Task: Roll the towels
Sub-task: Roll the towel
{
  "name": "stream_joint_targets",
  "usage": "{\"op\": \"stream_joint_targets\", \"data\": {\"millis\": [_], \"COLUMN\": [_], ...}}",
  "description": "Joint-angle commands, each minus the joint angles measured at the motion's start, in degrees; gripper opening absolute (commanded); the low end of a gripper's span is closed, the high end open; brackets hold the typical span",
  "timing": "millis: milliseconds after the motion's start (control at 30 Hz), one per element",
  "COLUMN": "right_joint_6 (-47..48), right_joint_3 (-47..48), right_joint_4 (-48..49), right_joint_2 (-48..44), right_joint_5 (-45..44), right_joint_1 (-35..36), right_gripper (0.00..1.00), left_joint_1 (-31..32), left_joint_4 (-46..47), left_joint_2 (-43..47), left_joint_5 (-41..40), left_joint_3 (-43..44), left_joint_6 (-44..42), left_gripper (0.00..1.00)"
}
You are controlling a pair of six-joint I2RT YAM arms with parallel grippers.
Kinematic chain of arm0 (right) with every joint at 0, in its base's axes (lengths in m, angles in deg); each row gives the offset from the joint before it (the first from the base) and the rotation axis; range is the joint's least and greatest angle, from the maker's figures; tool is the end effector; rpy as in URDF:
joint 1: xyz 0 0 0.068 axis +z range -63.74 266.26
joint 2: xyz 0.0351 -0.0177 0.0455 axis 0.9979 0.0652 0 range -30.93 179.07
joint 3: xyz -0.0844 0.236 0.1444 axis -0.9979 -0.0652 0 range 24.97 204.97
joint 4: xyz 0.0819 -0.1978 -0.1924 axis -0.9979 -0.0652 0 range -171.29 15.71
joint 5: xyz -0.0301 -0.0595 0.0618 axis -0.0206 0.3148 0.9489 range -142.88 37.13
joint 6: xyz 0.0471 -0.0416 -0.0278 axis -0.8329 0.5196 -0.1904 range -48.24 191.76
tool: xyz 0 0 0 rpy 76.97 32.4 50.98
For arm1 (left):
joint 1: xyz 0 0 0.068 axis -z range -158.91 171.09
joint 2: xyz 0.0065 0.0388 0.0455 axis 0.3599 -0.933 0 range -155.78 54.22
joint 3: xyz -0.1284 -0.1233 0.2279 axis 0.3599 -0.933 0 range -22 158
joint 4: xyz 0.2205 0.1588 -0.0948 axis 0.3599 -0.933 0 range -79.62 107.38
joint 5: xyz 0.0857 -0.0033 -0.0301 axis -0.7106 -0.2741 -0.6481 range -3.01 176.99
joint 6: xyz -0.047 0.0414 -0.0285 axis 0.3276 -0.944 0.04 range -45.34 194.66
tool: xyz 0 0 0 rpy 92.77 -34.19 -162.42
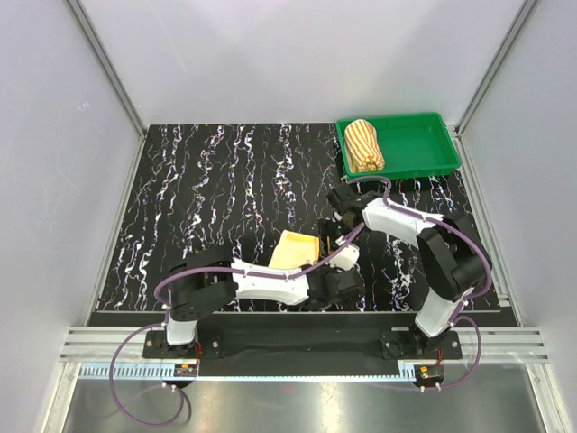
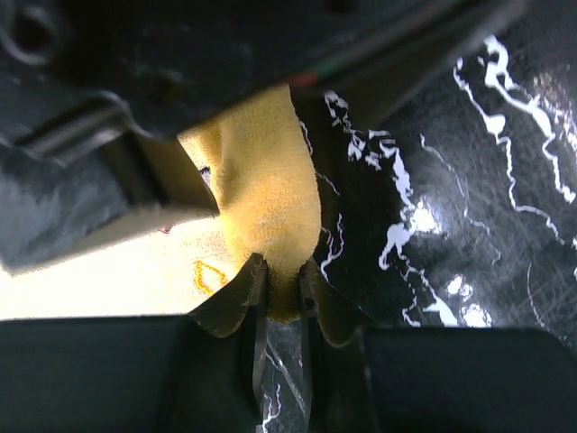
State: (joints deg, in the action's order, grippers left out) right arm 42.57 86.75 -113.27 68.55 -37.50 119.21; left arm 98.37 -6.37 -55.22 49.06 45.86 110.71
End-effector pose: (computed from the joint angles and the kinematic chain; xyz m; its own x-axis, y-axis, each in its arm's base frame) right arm 0.2843 0.2018 0.1471 -0.9937 -0.0835 -0.0752 -0.1042 0.9355 0.3375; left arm 0.1228 -0.3892 0.1349 -0.5814 0.4671 -0.6662 0.4586 0.8645 0.2060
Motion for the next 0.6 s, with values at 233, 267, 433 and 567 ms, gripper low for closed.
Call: {"op": "stream_joint_targets", "data": {"millis": [233, 267, 433, 567], "right_joint_6": [2.03, 1.77, -1.56, -5.52], "right_joint_3": [3.35, 3.44, -1.38, -9.99], "right_joint_4": [-6.63, -6.81, -1.2, 10.38], "right_joint_2": [-18.61, -20.19, -30.82, -37.07], "right_joint_5": [-8.51, -10.35, -6.0, 1.47], "right_joint_1": [-12.46, -12.73, -13.09, -13.09], "right_gripper": [0.87, 0.89, 0.93, 0.95], "left_joint_1": [-5.11, -5.73, -12.75, -19.43], "left_joint_4": [9.49, 10.55, 21.51, 30.32], "left_joint_2": [9.86, 11.17, 20.23, 25.86], "left_joint_5": [11.29, 13.91, 25.25, 37.55], "left_joint_3": [-9.3, -10.45, -20.62, -27.58], "left_joint_6": [2.88, 3.58, 7.52, 11.66], "left_gripper": [0.08, 0.08, 0.07, 0.07]}}
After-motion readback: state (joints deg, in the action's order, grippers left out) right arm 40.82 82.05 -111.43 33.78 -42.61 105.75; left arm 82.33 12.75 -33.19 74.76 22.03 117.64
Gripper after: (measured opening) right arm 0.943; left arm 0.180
